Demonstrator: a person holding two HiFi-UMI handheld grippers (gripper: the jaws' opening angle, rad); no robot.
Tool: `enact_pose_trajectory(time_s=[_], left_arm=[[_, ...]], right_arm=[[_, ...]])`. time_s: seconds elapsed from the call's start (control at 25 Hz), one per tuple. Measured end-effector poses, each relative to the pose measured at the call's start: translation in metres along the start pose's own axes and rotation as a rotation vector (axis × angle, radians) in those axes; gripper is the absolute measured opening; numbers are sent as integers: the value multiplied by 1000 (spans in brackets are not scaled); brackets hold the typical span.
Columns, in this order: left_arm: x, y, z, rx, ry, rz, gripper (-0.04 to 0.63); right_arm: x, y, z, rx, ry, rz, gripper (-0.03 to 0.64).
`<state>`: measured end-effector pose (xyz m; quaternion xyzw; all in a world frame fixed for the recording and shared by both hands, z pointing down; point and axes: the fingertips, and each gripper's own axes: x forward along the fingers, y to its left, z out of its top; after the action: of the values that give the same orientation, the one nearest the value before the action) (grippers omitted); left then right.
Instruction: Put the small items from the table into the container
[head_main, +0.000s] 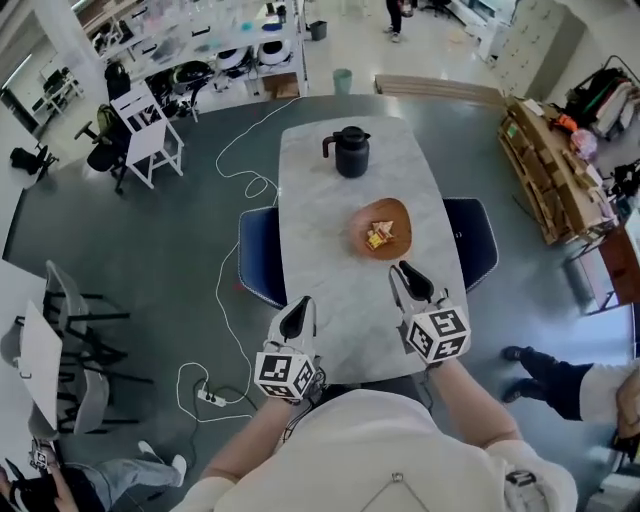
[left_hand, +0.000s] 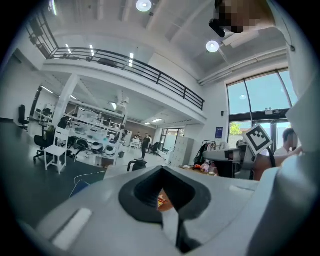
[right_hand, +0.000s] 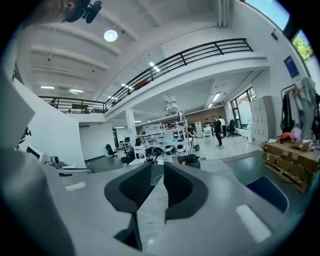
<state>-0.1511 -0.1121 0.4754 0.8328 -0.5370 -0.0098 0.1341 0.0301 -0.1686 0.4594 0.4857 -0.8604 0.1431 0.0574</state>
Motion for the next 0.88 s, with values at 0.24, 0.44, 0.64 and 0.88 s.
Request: enact_pose_trajectory(time_s=[0.24,0.44,0.64,0.88], left_arm=[[7,-49,2,33,-1,-123,3],[-4,-66,-8,41,13,-160,3],[-19,-62,-8,39,20,-145,3],[-32,-51,-4,54,14,-125,3]], right_arm=[[-56,6,6,37,-65,-37,103],[-74,18,1,50,-77,-39,103],[-80,34,1,41,-80,-21,103],[-78,49,-1,39,-85,-2,103]])
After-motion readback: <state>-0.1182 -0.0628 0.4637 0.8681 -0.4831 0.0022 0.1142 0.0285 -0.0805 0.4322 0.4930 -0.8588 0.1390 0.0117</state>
